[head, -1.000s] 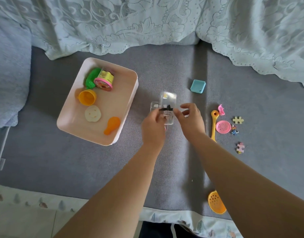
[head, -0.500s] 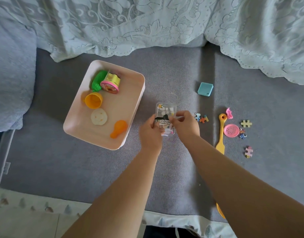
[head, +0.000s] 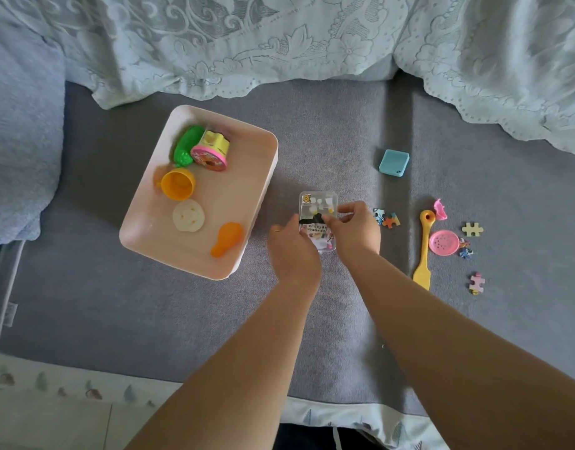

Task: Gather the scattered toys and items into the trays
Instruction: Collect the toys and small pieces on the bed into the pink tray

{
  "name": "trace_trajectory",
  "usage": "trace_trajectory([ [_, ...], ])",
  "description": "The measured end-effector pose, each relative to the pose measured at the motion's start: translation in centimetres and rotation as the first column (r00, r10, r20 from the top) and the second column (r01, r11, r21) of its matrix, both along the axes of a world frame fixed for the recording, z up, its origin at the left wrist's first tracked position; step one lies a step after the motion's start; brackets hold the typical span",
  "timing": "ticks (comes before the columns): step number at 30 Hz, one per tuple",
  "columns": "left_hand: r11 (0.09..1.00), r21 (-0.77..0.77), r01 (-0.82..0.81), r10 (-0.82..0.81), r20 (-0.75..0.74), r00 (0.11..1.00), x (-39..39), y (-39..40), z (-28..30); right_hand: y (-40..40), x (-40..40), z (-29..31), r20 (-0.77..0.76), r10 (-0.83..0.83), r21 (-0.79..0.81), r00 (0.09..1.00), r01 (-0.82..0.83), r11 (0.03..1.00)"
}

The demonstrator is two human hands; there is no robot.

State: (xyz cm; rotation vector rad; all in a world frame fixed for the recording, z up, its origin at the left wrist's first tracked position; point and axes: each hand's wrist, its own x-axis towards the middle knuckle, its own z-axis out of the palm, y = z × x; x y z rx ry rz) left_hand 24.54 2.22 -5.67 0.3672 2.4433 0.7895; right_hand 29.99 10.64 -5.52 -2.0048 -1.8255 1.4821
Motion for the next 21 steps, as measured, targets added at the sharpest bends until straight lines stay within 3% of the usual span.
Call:
trace_trajectory([
  [7, 0.999, 0.002, -0.033, 0.033, 0.045, 0.998, -0.1, 0.0, -0.3, -0.2, 0.6, -0.6, 0.005, -0.002, -0.025, 1.000, 0.002, 1.000],
  [12, 0.999, -0.038, 0.032, -0.033, -0.015, 0.999, -0.2, -0.3, -1.0, -0.3, 0.8, -1.0, 0.004, 0.042, -0.029, 0.999, -0.042, 0.999],
  [16, 0.999, -0.029, 0.043, -0.042, 0.050, 0.998, -0.8, 0.1, -2.2, -0.1, 0.6, -1.0, -0.013, 0.002, -0.057, 1.000, -0.002, 0.998],
  [21, 0.997, 0.054, -0.053, 0.046, 0.130, 0.990, -0.9, 0.4, -2.1, 0.4, 0.2, -1.2, -0.039, -0.057, -0.159, 0.998, 0.050, 0.986],
])
